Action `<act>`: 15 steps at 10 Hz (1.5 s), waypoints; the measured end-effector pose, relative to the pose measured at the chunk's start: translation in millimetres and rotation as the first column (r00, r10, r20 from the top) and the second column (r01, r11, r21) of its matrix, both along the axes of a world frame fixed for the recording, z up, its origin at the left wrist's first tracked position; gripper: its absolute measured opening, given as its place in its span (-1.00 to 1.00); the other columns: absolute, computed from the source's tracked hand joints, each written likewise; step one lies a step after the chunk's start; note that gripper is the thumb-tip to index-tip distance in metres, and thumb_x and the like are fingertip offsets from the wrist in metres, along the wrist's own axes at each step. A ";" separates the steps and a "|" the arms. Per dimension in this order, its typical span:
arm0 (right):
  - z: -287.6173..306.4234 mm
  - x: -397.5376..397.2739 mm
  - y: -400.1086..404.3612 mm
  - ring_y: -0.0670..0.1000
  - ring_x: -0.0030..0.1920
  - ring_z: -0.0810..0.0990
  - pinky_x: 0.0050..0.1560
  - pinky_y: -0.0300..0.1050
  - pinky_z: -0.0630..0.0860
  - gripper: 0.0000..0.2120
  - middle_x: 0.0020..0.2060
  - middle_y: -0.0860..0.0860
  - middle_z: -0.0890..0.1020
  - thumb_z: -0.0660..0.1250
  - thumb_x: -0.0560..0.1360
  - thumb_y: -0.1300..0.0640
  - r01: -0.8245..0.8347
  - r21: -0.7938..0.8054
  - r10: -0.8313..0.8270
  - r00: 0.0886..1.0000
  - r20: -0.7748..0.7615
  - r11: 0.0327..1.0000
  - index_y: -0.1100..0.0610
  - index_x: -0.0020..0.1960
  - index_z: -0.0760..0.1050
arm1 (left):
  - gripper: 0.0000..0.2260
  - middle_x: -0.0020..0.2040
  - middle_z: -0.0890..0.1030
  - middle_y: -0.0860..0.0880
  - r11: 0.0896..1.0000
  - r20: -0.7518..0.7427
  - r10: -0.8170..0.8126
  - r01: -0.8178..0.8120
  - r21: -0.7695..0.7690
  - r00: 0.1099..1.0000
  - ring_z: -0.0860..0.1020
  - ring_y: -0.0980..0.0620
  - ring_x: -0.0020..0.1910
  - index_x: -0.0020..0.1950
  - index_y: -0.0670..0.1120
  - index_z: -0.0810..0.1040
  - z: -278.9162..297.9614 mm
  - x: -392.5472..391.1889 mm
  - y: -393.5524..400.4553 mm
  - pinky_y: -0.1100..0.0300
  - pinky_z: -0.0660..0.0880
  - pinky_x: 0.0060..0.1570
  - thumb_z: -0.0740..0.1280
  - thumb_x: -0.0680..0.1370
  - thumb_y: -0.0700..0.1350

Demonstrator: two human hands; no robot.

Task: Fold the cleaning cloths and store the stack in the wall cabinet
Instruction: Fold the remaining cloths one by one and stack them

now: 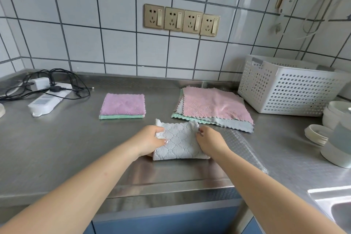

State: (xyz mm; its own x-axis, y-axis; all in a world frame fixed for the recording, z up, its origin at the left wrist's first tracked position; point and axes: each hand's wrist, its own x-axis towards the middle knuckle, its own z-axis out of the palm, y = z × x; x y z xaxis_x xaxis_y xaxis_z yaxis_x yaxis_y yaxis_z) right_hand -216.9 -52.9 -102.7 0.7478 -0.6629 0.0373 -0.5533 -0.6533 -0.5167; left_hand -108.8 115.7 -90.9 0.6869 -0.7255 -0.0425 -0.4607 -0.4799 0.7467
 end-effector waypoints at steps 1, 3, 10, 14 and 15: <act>-1.1 3.7 -5.2 0.10 -0.21 0.46 -0.45 -0.18 0.22 -0.93 -0.19 0.07 0.49 0.08 0.59 0.12 0.022 -0.021 -0.023 0.999 -0.046 1.000 0.08 -0.07 0.26 | -0.52 0.43 0.37 -0.08 0.999 0.064 0.007 -0.009 0.036 0.998 0.36 0.00 0.38 0.45 -0.10 0.31 1.8 1.4 -5.4 0.32 0.26 0.21 0.33 0.54 -0.11; -0.4 9.7 -10.1 0.11 -0.18 0.53 -0.28 -0.13 0.40 -0.68 -0.02 0.13 0.61 0.10 0.58 0.08 0.059 -0.012 -0.060 0.993 -0.102 0.998 0.14 0.28 0.39 | -0.50 0.42 0.30 -0.13 0.985 0.187 -0.030 -0.004 0.175 0.982 0.36 -0.06 0.36 0.45 -0.09 0.29 -2.5 5.7 -11.0 0.24 0.27 0.26 0.30 0.55 -0.02; -11.7 17.2 18.1 -0.02 0.54 -0.14 0.46 0.29 -0.13 -0.45 0.55 -0.06 -0.05 -0.09 0.57 -0.21 -0.263 -0.218 0.178 0.922 -0.345 0.940 -0.13 0.53 -0.05 | -0.53 0.56 -0.07 0.02 0.913 0.407 -0.206 0.024 0.408 0.890 -0.09 0.05 0.54 0.54 -0.02 0.01 -21.8 8.8 -17.4 -0.08 -0.16 0.47 -0.03 0.65 0.03; -11.6 13.4 20.0 0.01 0.54 -0.15 0.46 0.29 -0.14 -0.43 0.55 -0.03 -0.07 -0.09 0.57 -0.24 -0.236 -0.210 0.162 0.935 -0.317 0.949 -0.12 0.53 -0.07 | -0.59 0.40 0.39 -0.01 0.950 -0.115 0.053 -0.085 -0.300 0.992 0.35 0.06 0.38 0.39 -0.07 0.38 -1.6 9.8 -9.4 0.25 0.23 0.31 0.31 0.54 -0.20; -11.5 12.5 19.8 0.00 0.54 -0.16 0.46 0.29 -0.14 -0.43 0.55 -0.03 -0.07 -0.09 0.57 -0.24 -0.237 -0.210 0.165 0.935 -0.314 0.948 -0.12 0.53 -0.07 | -0.56 0.34 0.40 0.05 0.913 -0.407 -0.033 -0.138 -0.383 0.913 0.42 0.09 0.31 0.40 0.02 0.36 3.9 12.7 -5.0 0.17 0.45 0.14 0.30 0.55 -0.25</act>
State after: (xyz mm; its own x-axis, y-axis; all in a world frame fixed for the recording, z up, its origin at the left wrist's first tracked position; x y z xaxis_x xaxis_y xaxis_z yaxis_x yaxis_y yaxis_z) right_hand -204.4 -33.1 -114.2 0.8665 -0.4955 -0.0609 -0.4982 -0.8506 -0.1679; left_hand -96.1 110.7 -87.0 0.7106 -0.7027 -0.0370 -0.0673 -0.1203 0.9905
